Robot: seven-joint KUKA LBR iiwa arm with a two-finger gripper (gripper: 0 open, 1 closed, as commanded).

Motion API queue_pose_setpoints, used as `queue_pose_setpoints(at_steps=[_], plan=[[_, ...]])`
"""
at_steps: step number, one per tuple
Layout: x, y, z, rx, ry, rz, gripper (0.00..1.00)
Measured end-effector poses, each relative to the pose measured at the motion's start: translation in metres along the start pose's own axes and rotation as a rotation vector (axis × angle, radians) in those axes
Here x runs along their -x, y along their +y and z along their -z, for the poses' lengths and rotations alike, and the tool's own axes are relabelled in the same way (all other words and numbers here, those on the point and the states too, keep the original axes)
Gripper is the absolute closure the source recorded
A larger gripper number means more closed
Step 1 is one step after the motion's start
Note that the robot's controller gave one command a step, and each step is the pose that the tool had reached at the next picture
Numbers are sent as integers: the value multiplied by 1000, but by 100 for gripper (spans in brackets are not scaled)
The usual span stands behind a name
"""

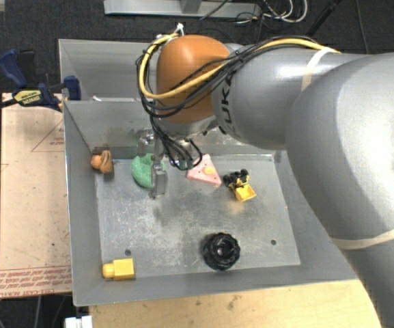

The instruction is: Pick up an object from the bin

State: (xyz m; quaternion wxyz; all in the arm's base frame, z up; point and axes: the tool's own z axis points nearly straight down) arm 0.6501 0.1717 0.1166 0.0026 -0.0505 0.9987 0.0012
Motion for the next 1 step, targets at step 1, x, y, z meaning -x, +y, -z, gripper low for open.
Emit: queue_pose_setpoints(at_steps=[1], plan=[[-13, -13, -10, 0, 3, -36, 100]])
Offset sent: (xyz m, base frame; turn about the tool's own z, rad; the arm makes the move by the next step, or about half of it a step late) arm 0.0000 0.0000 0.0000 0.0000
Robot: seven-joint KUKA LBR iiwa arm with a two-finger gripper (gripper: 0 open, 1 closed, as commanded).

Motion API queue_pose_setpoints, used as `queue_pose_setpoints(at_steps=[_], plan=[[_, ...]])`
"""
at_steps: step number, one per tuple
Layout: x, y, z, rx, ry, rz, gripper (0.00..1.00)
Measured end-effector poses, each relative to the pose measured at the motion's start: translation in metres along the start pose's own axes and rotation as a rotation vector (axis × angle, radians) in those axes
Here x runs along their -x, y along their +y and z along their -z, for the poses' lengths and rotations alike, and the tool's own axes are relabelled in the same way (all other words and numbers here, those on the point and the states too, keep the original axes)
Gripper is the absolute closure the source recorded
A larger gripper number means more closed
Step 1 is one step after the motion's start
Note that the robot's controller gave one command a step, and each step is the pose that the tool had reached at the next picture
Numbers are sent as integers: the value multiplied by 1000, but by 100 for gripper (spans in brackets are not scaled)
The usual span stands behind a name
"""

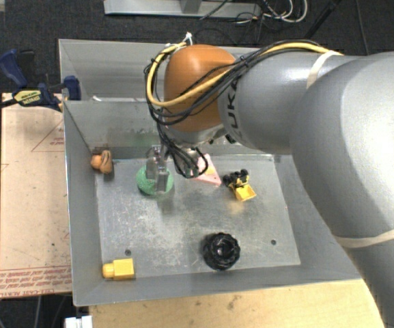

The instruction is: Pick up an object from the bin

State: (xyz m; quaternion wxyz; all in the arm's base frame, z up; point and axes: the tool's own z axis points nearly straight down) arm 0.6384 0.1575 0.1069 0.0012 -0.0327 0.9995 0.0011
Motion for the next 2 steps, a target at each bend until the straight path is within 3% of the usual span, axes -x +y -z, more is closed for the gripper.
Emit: queue_pose_setpoints(at_steps=[1, 2], plan=[[0, 0, 0, 0, 1, -1, 100], [8, -6, 54, -1, 4, 19, 100]])
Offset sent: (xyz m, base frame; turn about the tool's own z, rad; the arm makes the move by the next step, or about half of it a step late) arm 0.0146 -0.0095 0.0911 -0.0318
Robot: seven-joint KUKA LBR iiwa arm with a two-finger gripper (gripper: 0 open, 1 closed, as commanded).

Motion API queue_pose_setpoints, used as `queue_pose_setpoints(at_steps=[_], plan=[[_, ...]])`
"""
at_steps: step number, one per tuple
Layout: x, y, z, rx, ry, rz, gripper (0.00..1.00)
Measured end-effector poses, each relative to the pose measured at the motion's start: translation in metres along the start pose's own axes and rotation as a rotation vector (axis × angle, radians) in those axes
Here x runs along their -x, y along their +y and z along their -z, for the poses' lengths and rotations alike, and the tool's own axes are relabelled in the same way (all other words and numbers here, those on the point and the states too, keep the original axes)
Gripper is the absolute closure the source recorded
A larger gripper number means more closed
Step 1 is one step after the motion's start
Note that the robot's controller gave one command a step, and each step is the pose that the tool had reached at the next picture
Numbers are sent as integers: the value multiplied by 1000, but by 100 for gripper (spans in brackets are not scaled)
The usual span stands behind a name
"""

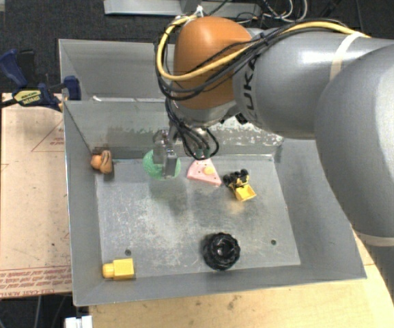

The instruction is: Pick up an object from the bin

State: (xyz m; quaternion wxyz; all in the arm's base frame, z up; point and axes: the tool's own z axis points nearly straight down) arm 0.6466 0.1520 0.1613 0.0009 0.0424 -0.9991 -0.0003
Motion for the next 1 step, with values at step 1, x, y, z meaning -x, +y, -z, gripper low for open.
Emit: queue_pose_setpoints(at_steps=[1], plan=[[-27, -5, 32, 1, -6, -13, 100]])
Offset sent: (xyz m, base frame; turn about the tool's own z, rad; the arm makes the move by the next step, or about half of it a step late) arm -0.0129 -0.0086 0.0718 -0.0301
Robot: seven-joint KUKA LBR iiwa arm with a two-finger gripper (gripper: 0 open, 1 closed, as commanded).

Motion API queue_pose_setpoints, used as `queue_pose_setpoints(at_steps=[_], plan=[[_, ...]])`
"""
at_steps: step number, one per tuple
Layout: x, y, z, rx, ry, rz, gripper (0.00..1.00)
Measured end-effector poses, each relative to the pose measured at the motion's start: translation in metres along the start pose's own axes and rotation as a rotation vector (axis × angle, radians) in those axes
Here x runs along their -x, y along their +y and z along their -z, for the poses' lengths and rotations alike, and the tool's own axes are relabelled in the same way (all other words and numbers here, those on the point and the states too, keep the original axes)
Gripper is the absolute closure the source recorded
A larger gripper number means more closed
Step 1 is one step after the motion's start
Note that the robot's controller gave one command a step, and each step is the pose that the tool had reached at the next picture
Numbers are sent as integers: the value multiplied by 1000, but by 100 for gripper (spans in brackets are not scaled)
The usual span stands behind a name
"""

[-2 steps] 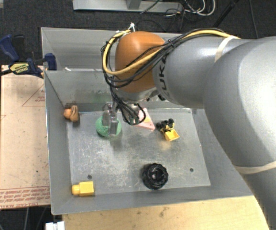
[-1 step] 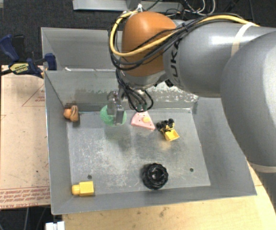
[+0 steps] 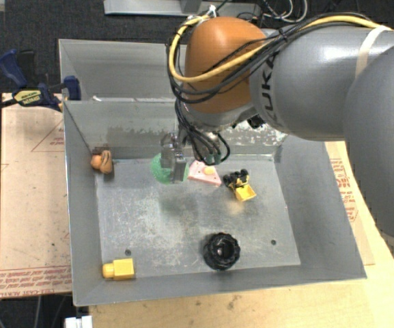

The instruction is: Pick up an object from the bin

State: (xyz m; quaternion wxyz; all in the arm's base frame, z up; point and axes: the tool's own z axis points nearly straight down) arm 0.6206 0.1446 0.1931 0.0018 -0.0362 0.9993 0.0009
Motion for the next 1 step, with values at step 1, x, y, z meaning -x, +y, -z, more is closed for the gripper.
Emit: queue_pose_setpoints(at_steps=[1], plan=[[10, -1, 35, -1, 1, 37, 100]])
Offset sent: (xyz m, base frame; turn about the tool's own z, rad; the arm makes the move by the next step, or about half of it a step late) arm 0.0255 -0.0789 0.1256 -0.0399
